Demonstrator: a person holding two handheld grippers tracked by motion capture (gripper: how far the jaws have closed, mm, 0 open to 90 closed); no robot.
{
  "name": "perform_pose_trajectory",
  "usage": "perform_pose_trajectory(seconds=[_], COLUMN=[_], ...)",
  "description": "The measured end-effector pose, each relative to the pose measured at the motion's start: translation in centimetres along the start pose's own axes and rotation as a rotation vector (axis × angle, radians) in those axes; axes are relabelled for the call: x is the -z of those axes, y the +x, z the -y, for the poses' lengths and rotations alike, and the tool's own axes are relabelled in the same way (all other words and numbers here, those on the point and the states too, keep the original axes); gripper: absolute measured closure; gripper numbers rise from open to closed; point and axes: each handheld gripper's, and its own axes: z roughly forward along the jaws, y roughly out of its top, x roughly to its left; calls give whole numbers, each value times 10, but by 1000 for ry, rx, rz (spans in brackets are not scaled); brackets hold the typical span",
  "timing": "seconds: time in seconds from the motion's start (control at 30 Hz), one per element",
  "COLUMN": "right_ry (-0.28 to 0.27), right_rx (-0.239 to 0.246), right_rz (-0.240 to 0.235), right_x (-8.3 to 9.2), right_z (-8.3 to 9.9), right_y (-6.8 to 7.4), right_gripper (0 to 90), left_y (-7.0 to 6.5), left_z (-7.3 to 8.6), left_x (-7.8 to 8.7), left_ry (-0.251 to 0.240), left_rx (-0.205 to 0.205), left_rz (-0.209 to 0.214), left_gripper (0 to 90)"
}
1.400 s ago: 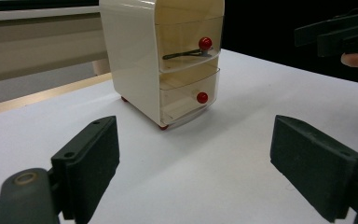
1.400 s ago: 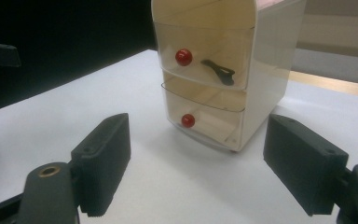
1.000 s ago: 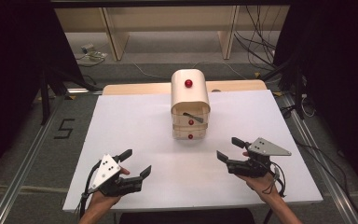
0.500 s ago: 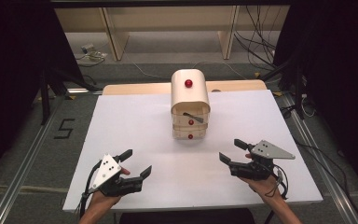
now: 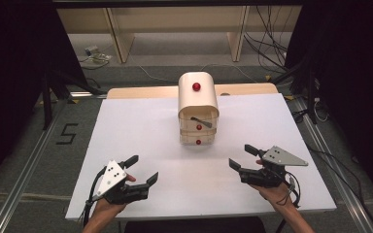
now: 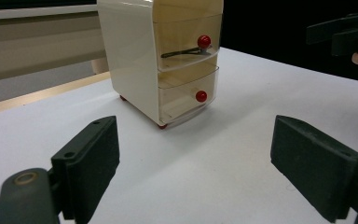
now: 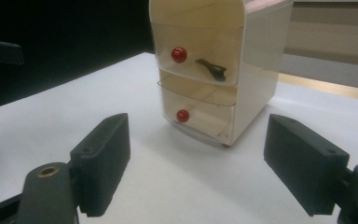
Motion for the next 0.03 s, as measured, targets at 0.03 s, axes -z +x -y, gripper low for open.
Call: perform_pose_trajectory(seconds=[0.03], right_ry=[-1], right_rx=[1], right_rz=[1], right_x=[0], right_z=[0], right_y=[0], right_gripper=[236], left_y=[0], left_z=[0], left_x=[0], left_ry=[1], left_rx=[-1], left_rz=[1], left_gripper=[153])
